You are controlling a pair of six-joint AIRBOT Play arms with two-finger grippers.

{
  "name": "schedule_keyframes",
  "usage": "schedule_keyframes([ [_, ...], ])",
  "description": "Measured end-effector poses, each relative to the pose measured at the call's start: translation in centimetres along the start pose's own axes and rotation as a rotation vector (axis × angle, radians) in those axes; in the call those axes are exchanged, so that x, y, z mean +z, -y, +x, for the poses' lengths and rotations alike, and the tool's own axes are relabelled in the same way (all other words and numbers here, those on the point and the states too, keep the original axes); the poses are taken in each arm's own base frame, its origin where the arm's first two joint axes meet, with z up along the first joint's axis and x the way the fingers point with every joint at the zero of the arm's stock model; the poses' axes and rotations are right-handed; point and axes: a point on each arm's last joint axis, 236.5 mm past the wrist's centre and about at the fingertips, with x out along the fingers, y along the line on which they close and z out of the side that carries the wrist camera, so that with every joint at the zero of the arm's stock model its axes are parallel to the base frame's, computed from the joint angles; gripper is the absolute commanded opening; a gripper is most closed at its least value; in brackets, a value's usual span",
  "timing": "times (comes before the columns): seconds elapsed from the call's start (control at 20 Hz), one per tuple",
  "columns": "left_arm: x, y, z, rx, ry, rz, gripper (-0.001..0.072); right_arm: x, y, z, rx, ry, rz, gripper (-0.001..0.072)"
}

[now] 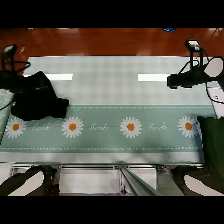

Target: Fold the shirts.

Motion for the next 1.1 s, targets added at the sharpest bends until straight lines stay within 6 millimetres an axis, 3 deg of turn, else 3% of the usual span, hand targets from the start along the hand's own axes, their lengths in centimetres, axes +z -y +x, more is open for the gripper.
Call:
schedule_keyframes([
  [0.15,2.5,-3.7,0.3,0.055,0.087,-0.076,0.0508,-1.3,-1.8,-0.1,0.022,-0.042,-0.053,0.0407],
  [0.3,2.4,-6.7,2.5,0.096,0.063,-0.125,0.0508,-2.0,-3.5,0.1,0.043,-0.057,-0.089,0.0407],
  [0.55,-1.9,-9.1,8.4,0.120,-0.143,-0.179,0.0508,-2.2,-5.4,0.2,0.075,-0.054,-0.076,0.0407],
  [0.75,-5.6,-9.6,10.9,0.118,-0.299,-0.202,0.0492,-2.3,-5.8,0.2,0.082,-0.053,-0.054,0.0407],
  [0.85,-7.3,-9.5,11.3,0.113,-0.369,-0.208,0.0042,-2.2,-5.9,0.2,0.084,-0.050,-0.045,0.0407],
  [1.0,-9.1,-9.0,10.8,0.088,-0.460,-0.181,0.0028,-2.0,-6.1,-0.1,0.090,-0.043,-0.033,0.0407],
  [1.1,-9.2,-7.5,9.3,0.033,-0.496,-0.167,0.0028,-1.2,-6.1,-1.5,0.090,-0.008,-0.030,0.0407],
])
